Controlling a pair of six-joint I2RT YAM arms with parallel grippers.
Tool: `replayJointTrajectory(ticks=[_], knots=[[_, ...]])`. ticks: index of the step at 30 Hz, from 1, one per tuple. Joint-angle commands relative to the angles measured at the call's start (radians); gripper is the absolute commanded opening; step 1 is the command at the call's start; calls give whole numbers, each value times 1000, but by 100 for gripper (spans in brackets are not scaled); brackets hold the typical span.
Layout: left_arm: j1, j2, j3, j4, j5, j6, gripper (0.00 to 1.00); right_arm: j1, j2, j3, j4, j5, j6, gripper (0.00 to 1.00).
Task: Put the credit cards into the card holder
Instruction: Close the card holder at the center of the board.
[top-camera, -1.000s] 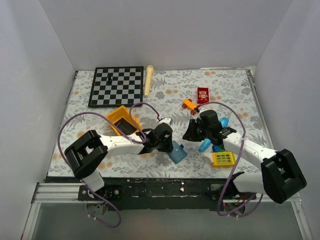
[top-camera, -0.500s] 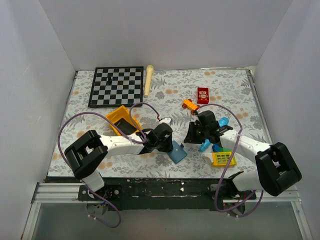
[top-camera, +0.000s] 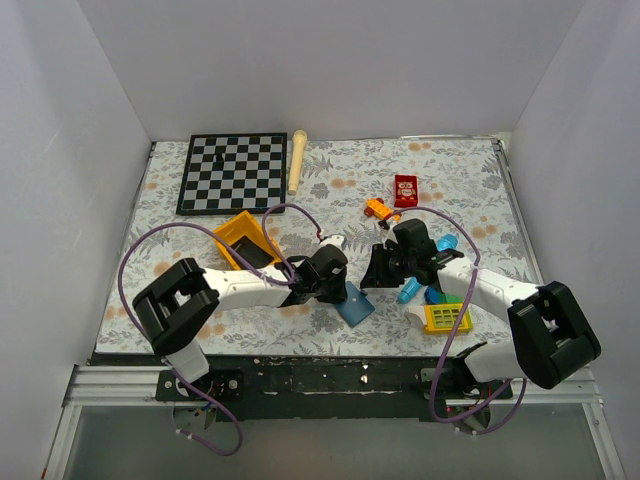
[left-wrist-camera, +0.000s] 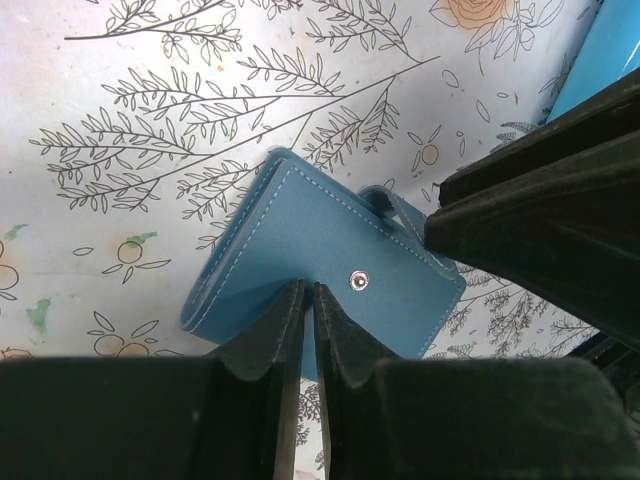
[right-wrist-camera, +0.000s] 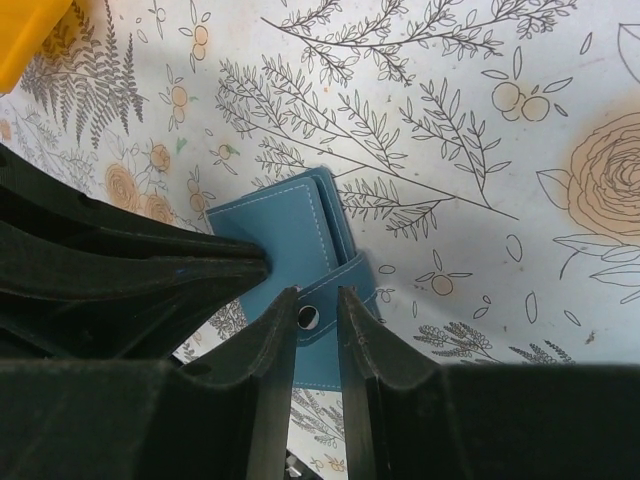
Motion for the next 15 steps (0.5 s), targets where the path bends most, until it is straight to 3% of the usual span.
replayJointTrajectory(ticks=[1, 15], knots=[[-3, 12, 34, -14, -1, 10, 8, 2, 10, 19, 29, -32, -4, 31], [-5, 11, 19, -5, -3, 1, 8, 11, 20, -26, 99, -73, 49, 31]])
